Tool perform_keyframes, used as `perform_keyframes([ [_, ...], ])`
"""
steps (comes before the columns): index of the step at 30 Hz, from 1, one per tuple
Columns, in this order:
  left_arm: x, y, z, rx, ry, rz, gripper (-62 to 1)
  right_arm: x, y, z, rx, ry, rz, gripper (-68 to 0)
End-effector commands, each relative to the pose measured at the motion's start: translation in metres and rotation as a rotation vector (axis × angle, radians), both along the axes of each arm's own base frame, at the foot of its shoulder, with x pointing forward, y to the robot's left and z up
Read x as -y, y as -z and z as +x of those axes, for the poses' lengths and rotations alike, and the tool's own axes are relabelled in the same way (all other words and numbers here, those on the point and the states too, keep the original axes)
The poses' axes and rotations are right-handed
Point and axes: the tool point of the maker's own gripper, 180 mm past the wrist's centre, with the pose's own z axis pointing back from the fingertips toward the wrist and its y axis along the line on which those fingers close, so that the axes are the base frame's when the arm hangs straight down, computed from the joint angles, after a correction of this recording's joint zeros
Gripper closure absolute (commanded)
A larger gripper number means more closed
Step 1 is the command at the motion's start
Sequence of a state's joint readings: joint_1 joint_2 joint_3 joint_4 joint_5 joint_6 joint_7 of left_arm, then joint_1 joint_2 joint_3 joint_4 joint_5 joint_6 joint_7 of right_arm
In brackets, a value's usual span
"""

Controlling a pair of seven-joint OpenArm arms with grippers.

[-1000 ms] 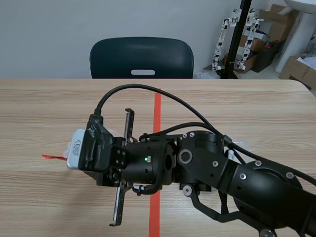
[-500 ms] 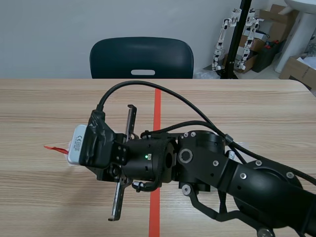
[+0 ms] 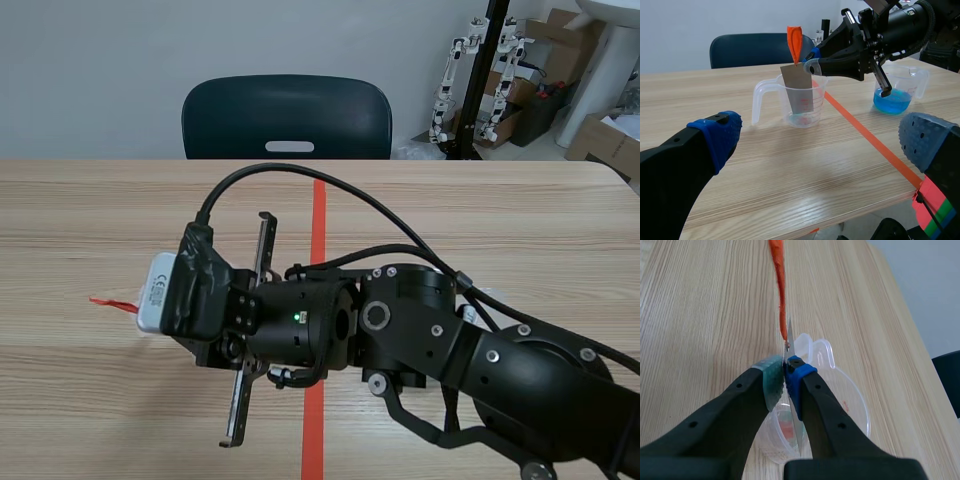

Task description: Do the redox reaction experiment. lift the metal plate out of the left beaker

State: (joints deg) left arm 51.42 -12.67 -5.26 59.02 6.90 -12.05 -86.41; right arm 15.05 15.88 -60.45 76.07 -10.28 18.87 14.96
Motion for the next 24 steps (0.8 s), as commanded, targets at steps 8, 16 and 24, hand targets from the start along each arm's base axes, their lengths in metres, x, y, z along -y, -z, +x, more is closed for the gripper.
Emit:
perform_keyframes([
  [8, 0.001, -0.011, 0.0, 0.055, -0.003, -0.025, -62.3, -0.005, -0.015, 0.005, 0.023, -0.003, 0.036, -7.9],
  [16, 0.001, -0.011, 0.0, 0.055, -0.003, -0.025, -62.3, -0.013, -0.019, 0.004, 0.019, -0.005, 0.047, -7.9],
  [24, 0.001, -0.011, 0.0, 0.055, -0.003, -0.025, -62.3, -0.014, -0.018, 0.004, 0.016, -0.002, 0.043, -7.8],
])
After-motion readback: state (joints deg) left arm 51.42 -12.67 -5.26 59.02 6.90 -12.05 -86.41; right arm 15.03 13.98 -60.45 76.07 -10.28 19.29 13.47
